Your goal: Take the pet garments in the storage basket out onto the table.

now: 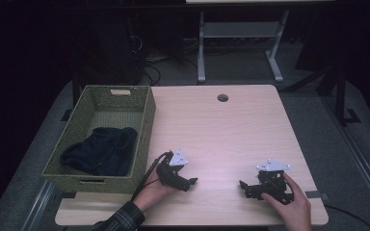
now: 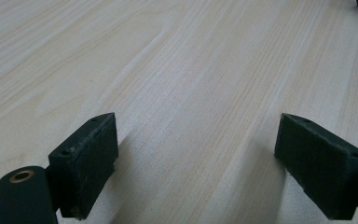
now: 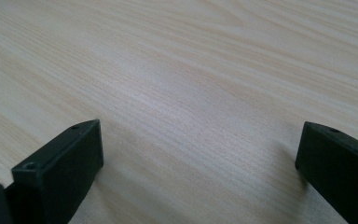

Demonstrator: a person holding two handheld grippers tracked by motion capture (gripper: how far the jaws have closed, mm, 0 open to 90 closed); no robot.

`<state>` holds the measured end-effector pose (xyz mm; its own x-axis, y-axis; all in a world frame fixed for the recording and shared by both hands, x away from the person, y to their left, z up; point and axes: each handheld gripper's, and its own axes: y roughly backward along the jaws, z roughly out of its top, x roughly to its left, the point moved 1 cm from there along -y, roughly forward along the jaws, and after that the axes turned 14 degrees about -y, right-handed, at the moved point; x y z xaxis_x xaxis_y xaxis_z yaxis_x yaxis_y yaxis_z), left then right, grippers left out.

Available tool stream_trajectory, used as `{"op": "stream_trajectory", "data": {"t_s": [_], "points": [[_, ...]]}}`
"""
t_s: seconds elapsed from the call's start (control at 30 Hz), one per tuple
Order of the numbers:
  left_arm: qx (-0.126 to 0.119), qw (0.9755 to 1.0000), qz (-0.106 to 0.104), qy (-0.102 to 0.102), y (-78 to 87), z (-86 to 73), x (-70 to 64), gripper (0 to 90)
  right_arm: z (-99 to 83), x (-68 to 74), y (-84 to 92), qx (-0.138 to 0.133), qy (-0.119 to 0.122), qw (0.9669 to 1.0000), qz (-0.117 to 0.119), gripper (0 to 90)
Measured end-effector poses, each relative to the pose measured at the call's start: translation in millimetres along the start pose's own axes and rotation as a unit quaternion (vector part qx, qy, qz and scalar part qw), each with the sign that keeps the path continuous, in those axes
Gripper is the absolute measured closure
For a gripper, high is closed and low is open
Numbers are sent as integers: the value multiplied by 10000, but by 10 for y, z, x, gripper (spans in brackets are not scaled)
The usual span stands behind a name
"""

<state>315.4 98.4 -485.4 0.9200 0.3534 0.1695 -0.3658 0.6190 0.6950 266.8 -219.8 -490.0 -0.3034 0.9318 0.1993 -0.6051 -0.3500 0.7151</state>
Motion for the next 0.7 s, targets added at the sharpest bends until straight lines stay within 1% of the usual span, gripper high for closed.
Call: {"op": "stream_trajectory", "data": {"t_s": [0.23, 0.43, 0.5, 0.7], "points": [[15, 10000, -8, -4, 1, 3, 0, 128, 0, -2, 1, 4, 8, 10000, -3, 4], [131, 9999, -15, 41, 23, 20, 13, 137, 1, -2, 1, 4, 11, 10000, -5, 4], [195, 9998, -14, 18, 32, 38, 27, 137, 0, -3, 1, 5, 16, 10000, -5, 4], [129, 9999, 66, 55, 79, 67, 64, 137, 0, -2, 0, 2, 9, 10000, -4, 4]]}}
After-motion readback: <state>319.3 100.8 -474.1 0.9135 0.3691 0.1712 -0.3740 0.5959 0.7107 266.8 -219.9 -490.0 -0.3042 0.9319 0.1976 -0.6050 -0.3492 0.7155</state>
